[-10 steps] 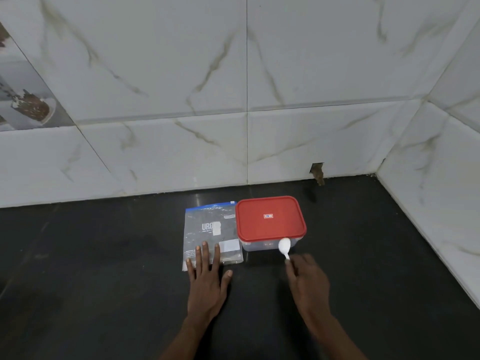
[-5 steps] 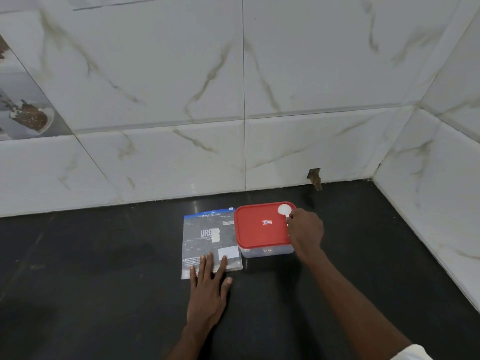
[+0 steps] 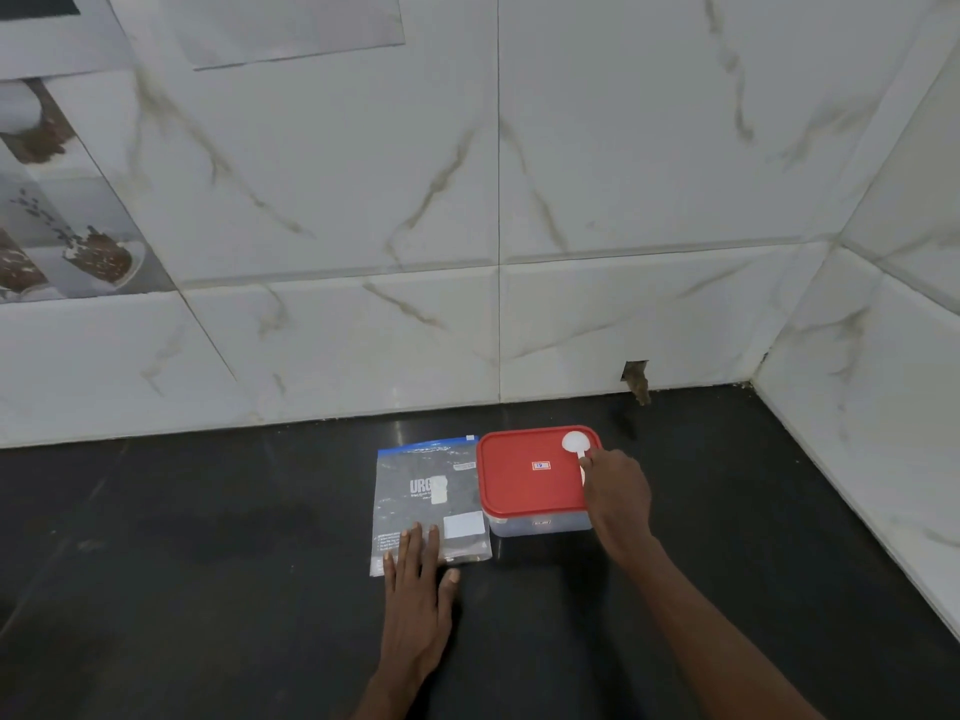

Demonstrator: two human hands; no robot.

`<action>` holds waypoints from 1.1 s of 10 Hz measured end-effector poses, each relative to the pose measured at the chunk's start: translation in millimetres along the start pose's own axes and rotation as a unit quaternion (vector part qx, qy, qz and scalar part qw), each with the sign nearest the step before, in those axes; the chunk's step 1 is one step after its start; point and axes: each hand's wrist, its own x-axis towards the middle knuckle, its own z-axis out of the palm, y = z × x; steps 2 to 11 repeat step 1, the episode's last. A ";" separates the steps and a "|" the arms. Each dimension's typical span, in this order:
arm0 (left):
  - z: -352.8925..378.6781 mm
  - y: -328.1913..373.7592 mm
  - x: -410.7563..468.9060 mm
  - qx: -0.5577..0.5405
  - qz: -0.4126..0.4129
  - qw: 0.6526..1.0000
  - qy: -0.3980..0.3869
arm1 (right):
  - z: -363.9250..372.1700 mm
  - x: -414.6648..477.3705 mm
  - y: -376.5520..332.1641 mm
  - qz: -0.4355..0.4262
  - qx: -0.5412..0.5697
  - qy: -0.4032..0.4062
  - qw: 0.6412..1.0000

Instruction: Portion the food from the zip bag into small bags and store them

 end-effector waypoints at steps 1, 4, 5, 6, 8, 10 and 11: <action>2.6 1.8 -1.9 -0.070 -0.008 0.997 0.026 | -1.5 -4.2 3.4 -0.001 0.004 -0.003 1.000; 2.6 1.8 -1.9 -0.070 -0.008 0.997 0.026 | -1.5 -4.2 3.4 -0.001 0.004 -0.003 1.000; 2.6 1.8 -1.9 -0.070 -0.008 0.997 0.026 | -1.5 -4.2 3.4 -0.001 0.004 -0.003 1.000; 2.6 1.8 -1.9 -0.070 -0.008 0.997 0.026 | -1.5 -4.2 3.4 -0.001 0.004 -0.003 1.000; 2.6 1.8 -1.9 -0.070 -0.008 0.997 0.026 | -1.5 -4.2 3.4 -0.001 0.004 -0.003 1.000; 2.6 1.8 -1.9 -0.070 -0.008 0.997 0.026 | -1.5 -4.2 3.4 -0.001 0.004 -0.003 1.000; 2.6 1.8 -1.9 -0.070 -0.008 0.997 0.026 | -1.5 -4.2 3.4 -0.001 0.004 -0.003 1.000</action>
